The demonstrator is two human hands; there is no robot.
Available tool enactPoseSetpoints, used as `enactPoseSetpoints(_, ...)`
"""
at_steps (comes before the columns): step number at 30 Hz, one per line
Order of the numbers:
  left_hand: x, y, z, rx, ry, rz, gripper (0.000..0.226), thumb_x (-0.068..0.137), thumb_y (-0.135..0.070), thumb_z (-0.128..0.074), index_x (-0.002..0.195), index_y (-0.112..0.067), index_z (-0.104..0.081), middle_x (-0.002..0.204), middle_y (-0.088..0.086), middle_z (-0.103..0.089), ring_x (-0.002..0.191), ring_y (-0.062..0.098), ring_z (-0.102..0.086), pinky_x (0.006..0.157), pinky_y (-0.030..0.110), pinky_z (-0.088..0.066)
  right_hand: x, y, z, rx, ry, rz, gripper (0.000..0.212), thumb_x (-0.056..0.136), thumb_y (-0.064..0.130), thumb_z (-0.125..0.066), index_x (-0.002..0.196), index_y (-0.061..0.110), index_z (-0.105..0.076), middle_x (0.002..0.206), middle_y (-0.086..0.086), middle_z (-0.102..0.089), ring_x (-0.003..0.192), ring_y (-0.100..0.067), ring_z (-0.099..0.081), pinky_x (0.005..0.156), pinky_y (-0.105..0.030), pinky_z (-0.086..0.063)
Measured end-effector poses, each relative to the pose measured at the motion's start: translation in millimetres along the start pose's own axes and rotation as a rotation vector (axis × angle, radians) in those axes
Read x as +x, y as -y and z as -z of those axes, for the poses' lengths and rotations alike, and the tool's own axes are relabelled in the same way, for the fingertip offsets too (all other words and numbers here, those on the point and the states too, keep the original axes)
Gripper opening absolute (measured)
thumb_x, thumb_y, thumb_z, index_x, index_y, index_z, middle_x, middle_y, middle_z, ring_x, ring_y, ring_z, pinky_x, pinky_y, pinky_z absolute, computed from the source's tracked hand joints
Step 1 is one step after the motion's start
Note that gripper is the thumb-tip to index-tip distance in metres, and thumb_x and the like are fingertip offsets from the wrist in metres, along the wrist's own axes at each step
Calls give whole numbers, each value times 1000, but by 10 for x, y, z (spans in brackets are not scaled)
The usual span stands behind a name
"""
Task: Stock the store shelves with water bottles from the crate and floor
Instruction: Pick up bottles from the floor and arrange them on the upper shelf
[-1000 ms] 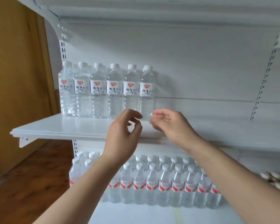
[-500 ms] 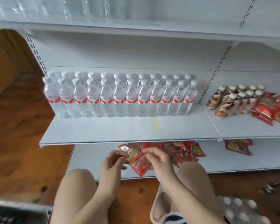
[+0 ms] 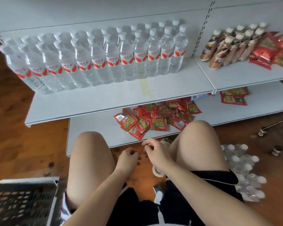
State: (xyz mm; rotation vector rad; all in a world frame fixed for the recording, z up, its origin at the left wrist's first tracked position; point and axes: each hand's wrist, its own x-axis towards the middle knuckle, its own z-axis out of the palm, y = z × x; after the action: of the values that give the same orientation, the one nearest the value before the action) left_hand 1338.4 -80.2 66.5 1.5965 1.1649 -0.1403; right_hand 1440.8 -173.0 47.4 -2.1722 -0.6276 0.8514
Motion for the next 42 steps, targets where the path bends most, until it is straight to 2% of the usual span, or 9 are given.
enactPoseSetpoints(5,-72,-290,-333,-26,45,-133,17,96,-11,-51,99,-15,-67,88,5,-74,74,19,-70,70,34,-55,-156,-180,239,60,-175,-4,21,98,18,-55,100,37,-63,95,17,-68,90,-8,-67,84,-35,-57)
enactPoseSetpoints(9,-155,-465,-561,-8,126,-240,15,91,-14,-57,90,-22,-69,86,1,-74,83,23,-71,79,44,-57,-359,-358,495,225,-344,-88,19,96,10,-55,101,24,-68,99,8,-72,93,-9,-67,85,-28,-54)
enactPoseSetpoints(12,-222,-497,-660,-17,214,-282,14,91,-8,-59,87,-15,-71,82,1,-73,76,19,-70,74,40,-55,-542,-542,619,293,-430,-186,19,93,14,-56,97,25,-71,89,9,-73,81,-5,-68,79,-30,-58)
enactPoseSetpoints(15,-278,-554,-785,-109,358,-248,14,93,1,-55,89,-5,-67,82,11,-71,64,19,-66,61,31,-51,-812,-692,714,447,-533,-250,16,91,19,-57,88,22,-73,76,2,-72,70,-17,-70,71,-41,-62)
enactPoseSetpoints(20,-504,-761,-1143,-95,530,-322,17,94,3,-52,87,-5,-65,81,12,-69,64,20,-63,59,28,-48,-1320,-778,1023,708,-722,-286,20,100,7,-53,90,12,-70,65,-5,-67,52,-16,-61,49,-27,-50)
enactPoseSetpoints(28,-805,-820,-1668,64,702,-358,14,96,-1,-55,90,-7,-67,80,9,-70,67,21,-63,61,29,-47,-1881,-982,1003,869,-862,-388,17,102,9,-53,102,5,-69,72,-8,-65,58,-18,-61,52,-28,-51)
enactPoseSetpoints(34,-935,-713,-2061,219,810,-403,13,95,0,-55,96,-6,-67,81,9,-71,60,14,-62,58,27,-47,-2297,-1404,944,922,-966,-492,18,103,9,-51,96,9,-68,77,-12,-67,59,-19,-62,53,-28,-49)
enactPoseSetpoints(39,-1140,-701,-2394,276,831,-377,14,98,0,-53,102,1,-66,84,13,-67,65,19,-61,50,22,-49,-2541,-1755,1035,972,-1042,-540,20,103,8,-50,92,14,-66,73,-8,-64,59,-19,-61,54,-29,-48)
enactPoseSetpoints(42,-1304,-686,-2604,304,885,-342,16,100,-3,-52,103,-1,-67,87,12,-70,68,19,-64,55,27,-51,-2645,-1861,1099,956,-1075,-536,18,103,10,-50,96,14,-66,73,-4,-66,58,-13,-62,55,-27,-49)
